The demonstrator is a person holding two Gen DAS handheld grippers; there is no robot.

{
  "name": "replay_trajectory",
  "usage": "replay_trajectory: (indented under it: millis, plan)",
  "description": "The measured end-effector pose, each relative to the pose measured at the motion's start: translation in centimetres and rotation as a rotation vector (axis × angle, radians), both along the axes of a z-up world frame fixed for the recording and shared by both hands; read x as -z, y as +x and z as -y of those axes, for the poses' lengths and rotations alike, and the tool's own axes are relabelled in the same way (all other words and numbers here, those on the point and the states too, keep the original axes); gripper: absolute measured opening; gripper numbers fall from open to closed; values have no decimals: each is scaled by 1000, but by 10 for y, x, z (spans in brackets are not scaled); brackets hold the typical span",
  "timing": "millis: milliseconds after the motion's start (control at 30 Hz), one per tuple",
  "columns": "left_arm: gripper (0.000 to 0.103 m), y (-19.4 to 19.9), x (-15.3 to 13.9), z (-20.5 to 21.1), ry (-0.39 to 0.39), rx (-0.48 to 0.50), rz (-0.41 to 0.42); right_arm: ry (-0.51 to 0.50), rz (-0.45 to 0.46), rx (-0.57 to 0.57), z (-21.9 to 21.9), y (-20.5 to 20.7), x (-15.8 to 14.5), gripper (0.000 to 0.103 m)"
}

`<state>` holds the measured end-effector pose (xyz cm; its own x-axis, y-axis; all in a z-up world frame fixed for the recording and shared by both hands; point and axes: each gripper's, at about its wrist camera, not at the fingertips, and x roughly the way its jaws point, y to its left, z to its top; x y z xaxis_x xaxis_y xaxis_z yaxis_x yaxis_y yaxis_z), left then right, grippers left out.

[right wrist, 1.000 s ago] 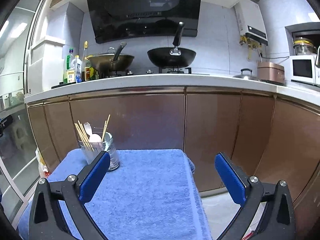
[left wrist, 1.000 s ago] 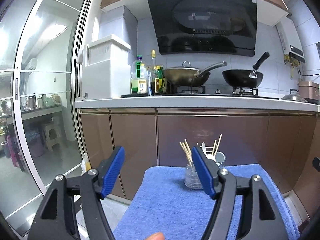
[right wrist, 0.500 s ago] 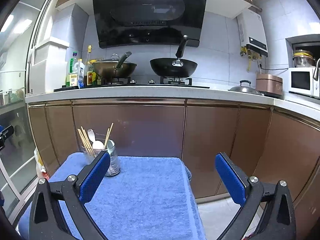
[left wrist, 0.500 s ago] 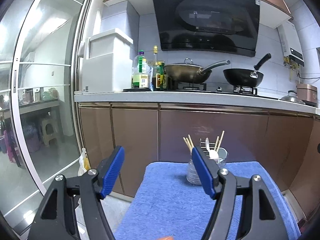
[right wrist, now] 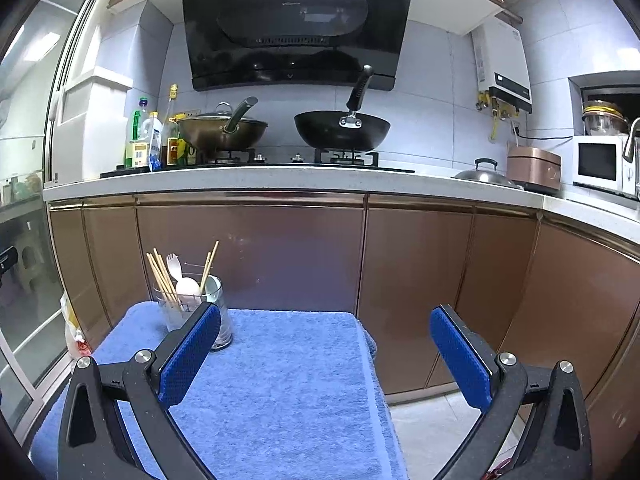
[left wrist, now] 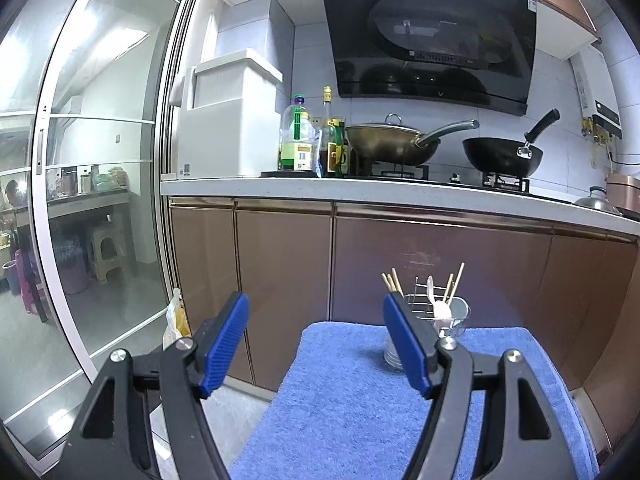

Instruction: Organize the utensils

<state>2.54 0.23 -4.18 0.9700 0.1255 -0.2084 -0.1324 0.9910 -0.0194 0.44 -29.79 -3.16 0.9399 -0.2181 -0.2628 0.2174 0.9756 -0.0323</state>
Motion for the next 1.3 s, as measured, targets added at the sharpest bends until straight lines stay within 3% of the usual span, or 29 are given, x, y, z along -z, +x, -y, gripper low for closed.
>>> replay_trajectory:
  millis: [1300]
  plan:
    - [68, -16, -7, 4, 8, -29, 41, -42, 17, 28, -3, -5, -3, 103]
